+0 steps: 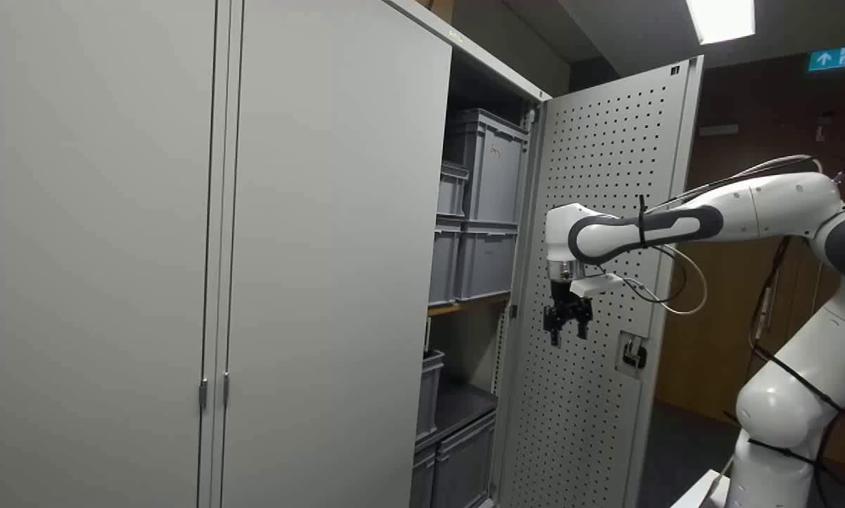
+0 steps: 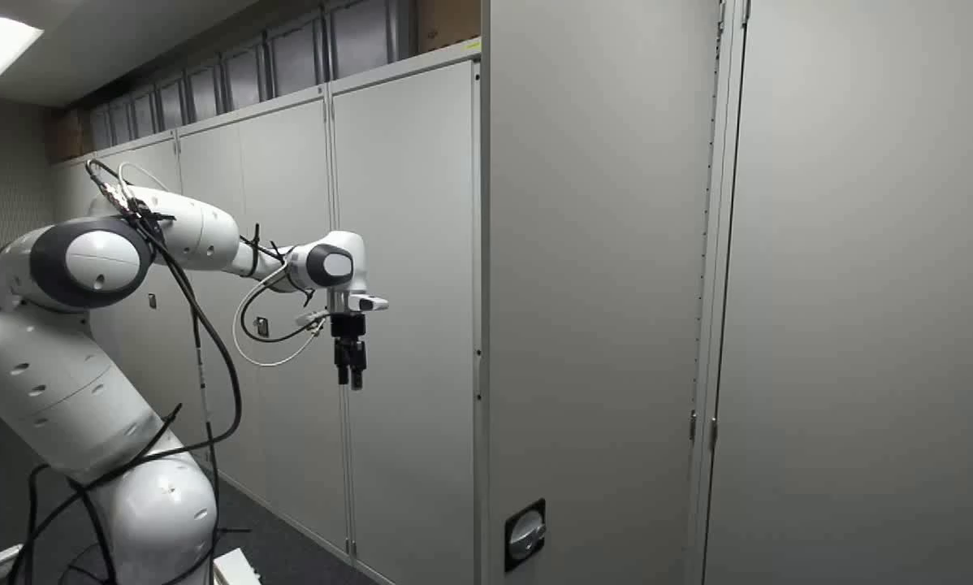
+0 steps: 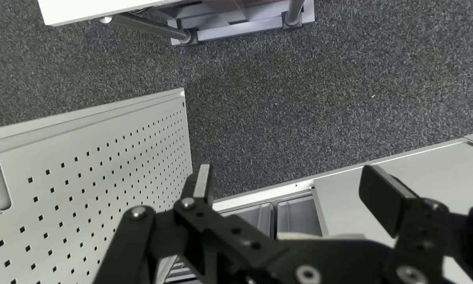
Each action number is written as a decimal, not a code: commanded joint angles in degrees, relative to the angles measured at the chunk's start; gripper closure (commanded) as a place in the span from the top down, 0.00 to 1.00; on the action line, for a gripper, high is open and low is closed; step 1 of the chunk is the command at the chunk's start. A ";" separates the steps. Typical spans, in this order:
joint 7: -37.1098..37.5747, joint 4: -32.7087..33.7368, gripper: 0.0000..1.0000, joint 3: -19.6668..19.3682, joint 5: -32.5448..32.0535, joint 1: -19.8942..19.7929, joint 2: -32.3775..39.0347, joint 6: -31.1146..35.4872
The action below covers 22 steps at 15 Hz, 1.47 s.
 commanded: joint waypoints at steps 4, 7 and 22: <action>0.51 0.12 1.00 -1.30 -0.55 1.54 0.25 -0.12; 0.51 0.12 1.00 -1.30 -0.55 1.54 0.25 -0.12; -2.11 -4.66 1.00 -2.71 -4.86 1.27 -4.14 -0.16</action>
